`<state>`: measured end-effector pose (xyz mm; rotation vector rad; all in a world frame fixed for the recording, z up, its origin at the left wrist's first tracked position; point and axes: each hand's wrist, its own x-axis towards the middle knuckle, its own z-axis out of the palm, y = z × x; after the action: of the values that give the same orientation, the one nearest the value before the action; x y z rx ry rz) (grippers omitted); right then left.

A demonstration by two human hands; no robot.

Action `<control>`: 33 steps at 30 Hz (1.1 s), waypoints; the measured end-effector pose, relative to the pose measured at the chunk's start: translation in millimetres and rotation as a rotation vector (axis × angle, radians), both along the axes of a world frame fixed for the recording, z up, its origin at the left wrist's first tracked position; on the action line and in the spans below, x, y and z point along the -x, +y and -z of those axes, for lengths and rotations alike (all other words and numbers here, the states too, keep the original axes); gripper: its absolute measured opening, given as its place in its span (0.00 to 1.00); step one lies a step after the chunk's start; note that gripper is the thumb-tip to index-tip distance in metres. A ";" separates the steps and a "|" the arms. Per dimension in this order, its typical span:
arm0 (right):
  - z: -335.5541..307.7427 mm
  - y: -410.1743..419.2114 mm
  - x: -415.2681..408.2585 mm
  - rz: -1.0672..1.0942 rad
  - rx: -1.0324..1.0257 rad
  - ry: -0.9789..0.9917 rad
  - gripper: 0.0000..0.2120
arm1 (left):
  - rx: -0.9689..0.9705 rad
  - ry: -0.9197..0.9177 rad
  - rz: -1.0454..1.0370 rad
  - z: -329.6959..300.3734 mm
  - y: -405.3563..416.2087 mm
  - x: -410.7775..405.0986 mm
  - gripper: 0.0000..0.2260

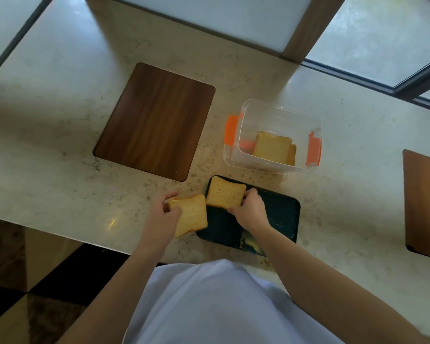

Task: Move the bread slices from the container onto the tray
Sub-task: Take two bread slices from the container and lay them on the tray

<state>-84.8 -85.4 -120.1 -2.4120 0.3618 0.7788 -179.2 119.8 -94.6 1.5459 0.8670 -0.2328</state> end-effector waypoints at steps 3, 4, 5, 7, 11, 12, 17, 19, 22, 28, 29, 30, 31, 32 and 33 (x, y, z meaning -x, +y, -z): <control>-0.3 1.9 -1.7 0.011 0.000 0.005 0.31 | -0.009 0.004 0.012 2.1 0.7 -0.8 0.18; -0.3 2.0 -1.8 0.015 -0.001 0.006 0.31 | -0.010 0.005 0.014 2.2 0.7 -1.4 0.17; 0.0 1.9 -1.6 0.017 -0.004 0.004 0.31 | -0.012 0.005 0.017 2.1 0.4 -2.3 0.17; 1.2 1.1 -1.1 0.017 -0.017 0.001 0.30 | -0.020 -0.002 0.023 2.2 -0.7 -3.3 0.17; 1.4 -2.1 1.4 0.046 -0.047 0.019 0.32 | -0.034 -0.016 0.044 3.6 -5.2 -2.8 0.17; 0.4 -3.8 3.3 0.056 -0.055 0.009 0.34 | -0.036 -0.015 0.052 3.7 -7.1 -2.7 0.17; -10.8 -20.5 24.4 0.181 -0.266 -0.037 0.32 | -0.045 0.005 0.077 3.5 -17.9 -7.7 0.16; -15.9 -28.2 33.2 0.161 -0.351 0.010 0.29 | -0.016 0.012 0.085 1.6 -21.5 -11.1 0.17; -18.5 -39.3 43.4 0.130 -0.460 0.130 0.28 | 0.019 0.029 0.146 -4.7 -33.0 -19.2 0.17; -19.2 -55.9 53.6 0.262 -0.639 0.220 0.15 | 0.045 0.058 0.227 -11.7 -60.5 -33.9 0.15; -19.0 -59.0 54.7 0.281 -0.649 0.217 0.14 | 0.013 0.066 0.233 -11.3 -63.7 -34.7 0.14; -19.2 -61.7 55.7 0.297 -0.655 0.214 0.12 | -0.022 0.077 0.242 -10.4 -66.0 -34.9 0.12; -19.5 -63.9 56.7 0.310 -0.657 0.214 0.10 | -0.053 0.088 0.253 -9.1 -67.8 -34.5 0.11; -19.9 -66.0 57.7 0.319 -0.656 0.215 0.09 | -0.077 0.098 0.261 -7.7 -69.1 -33.3 0.10; -19.9 -67.0 58.7 0.323 -0.652 0.215 0.09 | -0.094 0.103 0.268 -6.3 -69.8 -31.8 0.10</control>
<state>-143.5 -152.3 -100.2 -1.6214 0.4784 0.8478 -147.3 50.0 -88.2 1.7511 0.7571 -0.4746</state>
